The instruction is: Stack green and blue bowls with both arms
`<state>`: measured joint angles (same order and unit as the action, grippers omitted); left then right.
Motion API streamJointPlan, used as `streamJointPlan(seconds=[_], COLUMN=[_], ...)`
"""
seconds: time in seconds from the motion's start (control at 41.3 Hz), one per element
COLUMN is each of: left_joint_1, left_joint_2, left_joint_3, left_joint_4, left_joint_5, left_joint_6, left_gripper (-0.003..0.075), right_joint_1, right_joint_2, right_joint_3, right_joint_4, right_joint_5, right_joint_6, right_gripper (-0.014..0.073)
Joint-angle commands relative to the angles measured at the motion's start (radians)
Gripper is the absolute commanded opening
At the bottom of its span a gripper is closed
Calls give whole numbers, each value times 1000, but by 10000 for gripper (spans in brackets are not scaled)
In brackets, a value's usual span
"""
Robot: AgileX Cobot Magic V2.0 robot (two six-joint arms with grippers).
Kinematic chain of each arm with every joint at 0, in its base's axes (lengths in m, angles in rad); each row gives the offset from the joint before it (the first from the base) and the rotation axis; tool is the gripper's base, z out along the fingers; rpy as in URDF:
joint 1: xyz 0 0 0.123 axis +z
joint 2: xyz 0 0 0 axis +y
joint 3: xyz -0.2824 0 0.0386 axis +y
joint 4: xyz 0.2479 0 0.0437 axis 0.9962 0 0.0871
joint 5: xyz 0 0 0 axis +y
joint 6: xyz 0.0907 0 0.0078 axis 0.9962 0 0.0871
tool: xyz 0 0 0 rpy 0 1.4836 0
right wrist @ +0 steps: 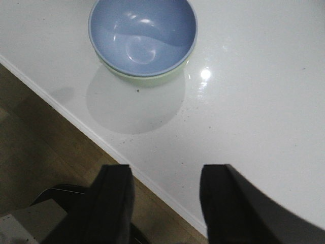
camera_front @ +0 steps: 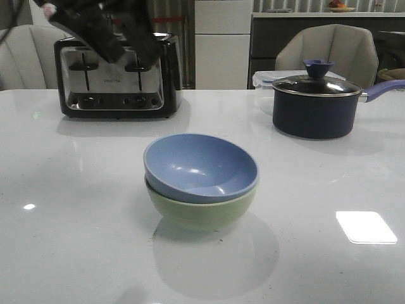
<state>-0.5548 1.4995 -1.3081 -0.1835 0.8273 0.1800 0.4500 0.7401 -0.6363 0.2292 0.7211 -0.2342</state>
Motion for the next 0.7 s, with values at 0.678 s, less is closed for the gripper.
streamJointPlan(seconds=[0.678], left_joint_1=[-8], left_joint_2=[-925], left_joint_3=[579], left_joint_4=[250], left_joint_5=[-15], left_joint_6=[-139], left_gripper=[444], right_joint_1=[-19], right_joint_2=[-7], right_joint_3=[-26], right_joint_4=[-11], right_joint_5=[-35], right_joint_6=[-11], right_gripper=[427])
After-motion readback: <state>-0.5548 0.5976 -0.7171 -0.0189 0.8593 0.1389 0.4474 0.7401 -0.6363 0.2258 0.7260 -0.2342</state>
